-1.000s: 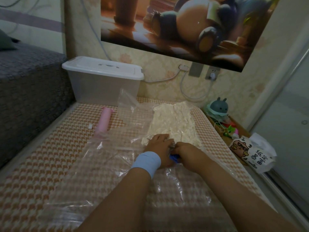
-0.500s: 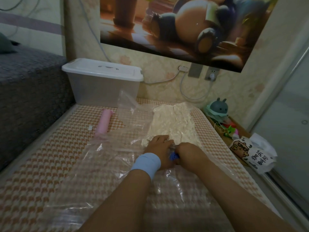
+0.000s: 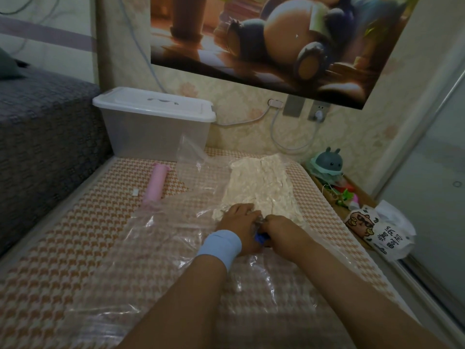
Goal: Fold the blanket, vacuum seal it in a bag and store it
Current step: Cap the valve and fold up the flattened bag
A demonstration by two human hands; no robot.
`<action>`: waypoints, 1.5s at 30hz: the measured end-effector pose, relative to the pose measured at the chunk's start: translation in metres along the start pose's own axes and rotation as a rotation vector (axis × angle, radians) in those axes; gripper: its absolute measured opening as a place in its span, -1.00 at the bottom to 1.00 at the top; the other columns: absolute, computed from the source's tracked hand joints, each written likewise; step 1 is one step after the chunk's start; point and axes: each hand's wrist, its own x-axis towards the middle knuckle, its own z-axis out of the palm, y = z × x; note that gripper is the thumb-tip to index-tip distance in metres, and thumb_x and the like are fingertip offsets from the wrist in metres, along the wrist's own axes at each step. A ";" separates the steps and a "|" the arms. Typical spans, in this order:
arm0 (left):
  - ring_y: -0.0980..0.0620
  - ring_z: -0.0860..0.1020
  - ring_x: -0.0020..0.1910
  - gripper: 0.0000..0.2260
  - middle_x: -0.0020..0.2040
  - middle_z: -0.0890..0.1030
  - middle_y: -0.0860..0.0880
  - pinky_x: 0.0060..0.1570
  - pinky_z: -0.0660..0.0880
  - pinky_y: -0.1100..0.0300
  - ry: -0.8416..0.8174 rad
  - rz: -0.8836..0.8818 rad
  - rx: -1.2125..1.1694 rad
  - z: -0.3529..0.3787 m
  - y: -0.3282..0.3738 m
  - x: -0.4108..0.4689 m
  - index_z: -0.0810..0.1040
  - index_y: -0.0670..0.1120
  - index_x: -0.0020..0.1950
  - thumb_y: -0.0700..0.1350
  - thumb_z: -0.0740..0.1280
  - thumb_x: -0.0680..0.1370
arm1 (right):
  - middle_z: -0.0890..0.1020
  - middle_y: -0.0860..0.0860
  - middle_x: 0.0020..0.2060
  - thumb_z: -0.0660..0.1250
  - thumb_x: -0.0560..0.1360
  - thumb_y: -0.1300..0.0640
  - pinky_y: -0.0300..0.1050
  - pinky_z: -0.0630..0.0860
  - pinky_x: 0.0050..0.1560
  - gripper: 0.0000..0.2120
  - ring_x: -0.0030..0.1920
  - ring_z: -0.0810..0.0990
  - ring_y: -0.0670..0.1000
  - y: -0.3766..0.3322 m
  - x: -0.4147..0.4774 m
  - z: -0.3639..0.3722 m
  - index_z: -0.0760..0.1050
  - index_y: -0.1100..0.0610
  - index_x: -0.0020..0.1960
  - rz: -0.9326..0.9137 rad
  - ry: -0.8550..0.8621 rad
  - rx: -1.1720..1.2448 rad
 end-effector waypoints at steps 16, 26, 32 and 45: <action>-0.05 0.01 0.52 -0.19 0.55 0.09 0.00 0.47 0.03 0.10 0.016 -0.004 -0.014 0.006 -0.004 0.005 0.17 0.07 0.53 0.19 0.45 0.37 | 0.56 0.11 0.02 0.36 0.51 0.02 -0.02 0.46 -0.08 -0.63 0.02 0.57 0.16 0.000 -0.005 -0.016 0.50 0.10 0.28 -0.001 -0.001 -0.014; -0.06 -0.01 0.53 -0.18 0.57 0.05 -0.01 0.48 -0.02 0.09 0.000 -0.003 0.006 0.006 -0.004 0.003 0.14 0.06 0.54 0.23 0.42 0.39 | 0.61 0.11 0.01 0.35 0.50 0.06 -0.03 0.51 -0.06 -0.70 0.01 0.60 0.14 -0.001 -0.005 -0.009 0.57 0.10 0.21 0.014 0.005 0.031; -0.03 -0.03 0.53 -0.16 0.57 0.04 0.02 0.48 0.00 0.12 0.010 -0.015 -0.038 0.008 -0.005 0.003 0.12 0.06 0.55 0.20 0.44 0.38 | 0.63 0.15 0.04 0.18 0.61 0.11 -0.06 0.47 0.00 -0.74 0.06 0.61 0.16 0.001 -0.001 0.005 0.58 0.20 0.12 0.082 0.053 -0.045; -0.04 -0.09 0.55 -0.11 0.58 -0.01 0.00 0.51 -0.07 0.08 -0.035 0.017 0.025 0.006 -0.005 0.003 0.02 0.03 0.57 0.26 0.40 0.40 | 0.65 0.10 -0.11 0.39 0.51 0.00 -0.11 0.49 -0.17 -0.78 -0.10 0.64 0.11 -0.007 -0.001 -0.005 0.63 0.15 0.00 0.110 0.051 -0.178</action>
